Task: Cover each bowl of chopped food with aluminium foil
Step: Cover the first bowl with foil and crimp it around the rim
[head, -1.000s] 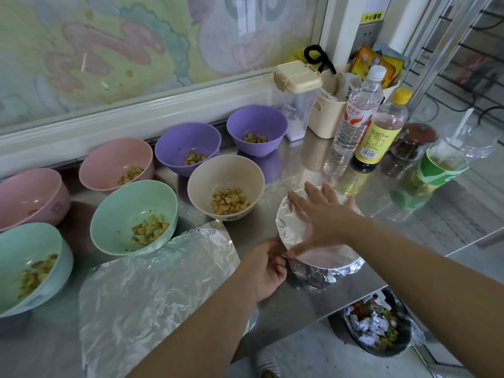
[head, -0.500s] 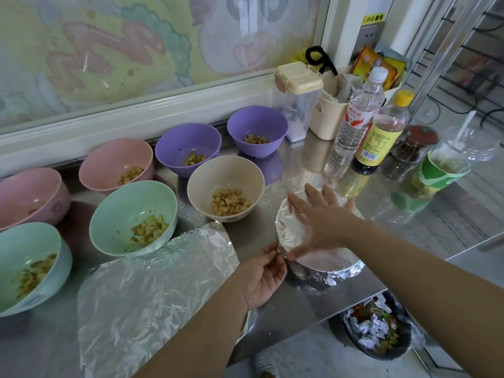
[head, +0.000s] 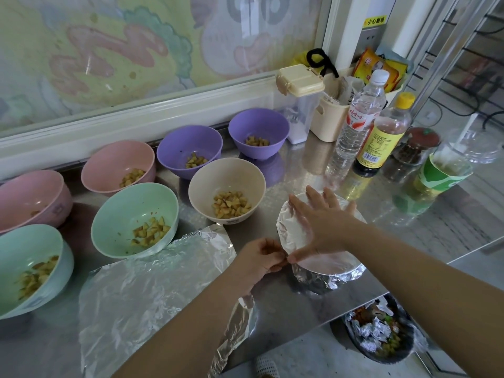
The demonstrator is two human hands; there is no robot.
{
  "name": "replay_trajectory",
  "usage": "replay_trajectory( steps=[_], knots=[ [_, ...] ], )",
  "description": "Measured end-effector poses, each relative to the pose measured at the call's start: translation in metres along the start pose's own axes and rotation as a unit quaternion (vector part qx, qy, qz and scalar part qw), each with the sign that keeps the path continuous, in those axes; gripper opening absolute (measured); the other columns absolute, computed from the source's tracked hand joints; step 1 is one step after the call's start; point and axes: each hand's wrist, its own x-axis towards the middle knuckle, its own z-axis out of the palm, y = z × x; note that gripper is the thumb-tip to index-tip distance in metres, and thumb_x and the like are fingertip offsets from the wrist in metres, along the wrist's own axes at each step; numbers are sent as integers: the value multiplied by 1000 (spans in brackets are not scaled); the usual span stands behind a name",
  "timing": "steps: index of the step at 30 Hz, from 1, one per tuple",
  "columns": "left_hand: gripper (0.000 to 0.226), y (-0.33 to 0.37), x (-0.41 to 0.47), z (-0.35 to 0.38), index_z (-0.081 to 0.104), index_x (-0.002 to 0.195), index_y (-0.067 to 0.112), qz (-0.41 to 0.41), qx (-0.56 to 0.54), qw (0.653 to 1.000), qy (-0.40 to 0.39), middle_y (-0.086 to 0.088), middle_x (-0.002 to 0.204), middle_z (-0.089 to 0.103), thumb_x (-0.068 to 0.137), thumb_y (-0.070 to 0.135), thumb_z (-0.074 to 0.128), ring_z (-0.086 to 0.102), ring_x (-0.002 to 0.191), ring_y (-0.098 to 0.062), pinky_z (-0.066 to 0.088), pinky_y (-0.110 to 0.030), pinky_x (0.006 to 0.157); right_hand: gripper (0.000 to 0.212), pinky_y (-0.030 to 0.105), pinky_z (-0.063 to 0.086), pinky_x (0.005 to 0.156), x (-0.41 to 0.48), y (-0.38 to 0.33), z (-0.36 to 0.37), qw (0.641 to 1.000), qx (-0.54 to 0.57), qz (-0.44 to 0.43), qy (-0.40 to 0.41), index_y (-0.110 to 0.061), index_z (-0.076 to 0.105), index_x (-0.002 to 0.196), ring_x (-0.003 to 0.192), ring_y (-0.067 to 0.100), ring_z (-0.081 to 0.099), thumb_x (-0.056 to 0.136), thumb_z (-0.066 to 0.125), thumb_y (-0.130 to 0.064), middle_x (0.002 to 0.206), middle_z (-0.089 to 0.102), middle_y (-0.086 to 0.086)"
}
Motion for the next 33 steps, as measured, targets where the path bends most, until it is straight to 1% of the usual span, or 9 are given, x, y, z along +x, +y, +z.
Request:
replay_trajectory(
  steps=[2, 4, 7, 10, 12, 17, 22, 28, 33],
  knots=[
    [12, 3, 3, -4, 69, 99, 13, 41, 118, 992, 10, -4, 89, 73, 89, 6, 70, 68, 84, -15, 57, -31, 85, 147, 84, 4, 108, 0, 0, 0, 1000, -1, 1, 1, -47, -24, 152, 152, 41, -22, 42, 59, -101, 165, -28, -3],
    [11, 9, 5, -8, 69, 87, 26, 87, 235, 968, 20, 4, 87, 73, 87, 16, 75, 68, 79, -9, 55, -25, 80, 148, 84, 4, 108, 0, -1, 0, 1000, 1, 3, 1, -47, -24, 152, 152, 40, -22, 42, 59, -101, 165, -28, -3],
    [10, 20, 8, -11, 69, 85, 27, 132, 341, 930, 19, 11, 87, 70, 84, 24, 78, 65, 79, -2, 48, -13, 70, 148, 84, 3, 108, 0, 0, 0, 1000, 3, 3, 0, -47, -25, 151, 152, 40, -23, 42, 59, -101, 165, -29, -4],
    [12, 31, 13, -15, 72, 85, 20, 162, 398, 903, 3, 6, 83, 72, 81, 28, 80, 67, 79, -11, 50, -23, 72, 147, 84, 3, 108, 0, 0, 1, 1000, 6, 1, 5, -48, -24, 151, 152, 40, -23, 42, 60, -100, 166, -28, -4],
    [16, 37, 15, -17, 68, 80, 18, 180, 432, 884, -13, 2, 81, 73, 79, 27, 81, 66, 79, -16, 48, -25, 71, 147, 84, 3, 108, 0, -1, 1, 1000, 6, 2, 10, -49, -24, 151, 152, 40, -22, 41, 60, -100, 166, -27, -4],
    [19, 58, 23, -14, 61, 79, 18, 151, 531, 832, -60, -2, 86, 70, 81, 27, 78, 64, 82, -21, 47, -30, 71, 148, 85, 5, 106, 1, -1, 3, 1000, 4, -2, 22, -47, -21, 152, 152, 42, -19, 40, 59, -101, 167, -22, -2],
    [29, 75, 31, -9, 68, 102, 16, 138, 591, 786, -117, -1, 96, 71, 79, 30, 78, 64, 87, -21, 52, -34, 81, 147, 85, 6, 107, 2, -2, 4, 1000, 1, 4, 25, -48, -21, 151, 152, 42, -18, 40, 59, -101, 167, -21, -2],
    [45, 81, 40, -6, 64, 114, 20, 130, 607, 771, -144, 2, 106, 70, 74, 29, 83, 64, 96, -20, 52, -35, 89, 147, 84, 6, 107, 0, -4, 2, 1000, 0, 9, 22, -47, -22, 152, 152, 41, -18, 42, 61, -99, 167, -22, -2],
    [51, 89, 40, -1, 60, 117, 20, 145, 612, 764, -146, 1, 107, 69, 72, 22, 85, 64, 94, -20, 52, -29, 84, 148, 85, 6, 107, 1, -5, 5, 999, 0, 14, 29, -47, -21, 152, 153, 42, -16, 41, 60, -100, 167, -21, -1]
  ],
)
